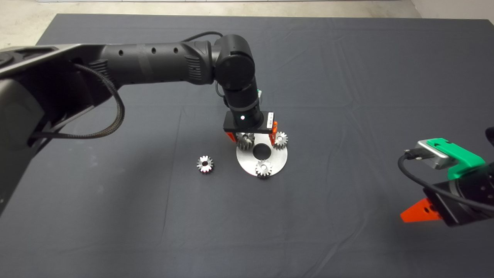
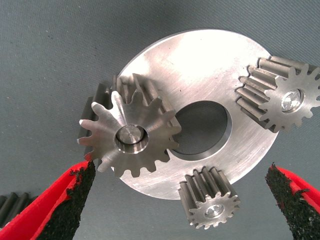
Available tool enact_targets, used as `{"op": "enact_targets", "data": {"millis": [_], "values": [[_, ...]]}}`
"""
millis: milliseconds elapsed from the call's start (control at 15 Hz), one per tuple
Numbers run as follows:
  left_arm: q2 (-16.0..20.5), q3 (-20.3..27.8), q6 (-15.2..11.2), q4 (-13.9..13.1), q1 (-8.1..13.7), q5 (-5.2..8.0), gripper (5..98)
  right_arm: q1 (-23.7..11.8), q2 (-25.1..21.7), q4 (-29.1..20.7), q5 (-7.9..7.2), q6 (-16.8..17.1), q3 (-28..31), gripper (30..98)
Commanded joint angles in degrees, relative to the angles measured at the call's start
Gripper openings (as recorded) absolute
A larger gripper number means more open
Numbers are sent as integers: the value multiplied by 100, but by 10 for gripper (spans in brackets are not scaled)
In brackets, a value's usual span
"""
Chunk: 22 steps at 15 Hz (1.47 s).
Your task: Remove an incorrectly installed larger gear and replace it with the correct smaller gear
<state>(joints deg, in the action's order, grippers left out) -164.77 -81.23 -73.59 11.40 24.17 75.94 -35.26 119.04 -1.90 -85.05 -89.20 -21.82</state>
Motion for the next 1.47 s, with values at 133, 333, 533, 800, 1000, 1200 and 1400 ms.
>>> {"op": "enact_targets", "data": {"millis": [133,333,533,800,1000,1200,1400], "values": [[54,38,61,20,149,412,884,-105,-7,146,24,17,13,660],[1,47,56,-15,181,721,884,-105,-7,146,24,17,13,660],[-34,12,32,-15,228,695,884,-105,-7,146,24,17,13,660],[-274,-158,-49,-11,228,668,884,-105,-16,146,15,17,13,660],[-315,-243,-59,5,202,642,884,-113,-86,146,24,17,30,660],[-315,-261,-59,20,185,642,884,-110,-95,146,24,17,22,660],[-302,-261,-41,121,185,668,884,-113,-95,146,24,17,22,660]]}}
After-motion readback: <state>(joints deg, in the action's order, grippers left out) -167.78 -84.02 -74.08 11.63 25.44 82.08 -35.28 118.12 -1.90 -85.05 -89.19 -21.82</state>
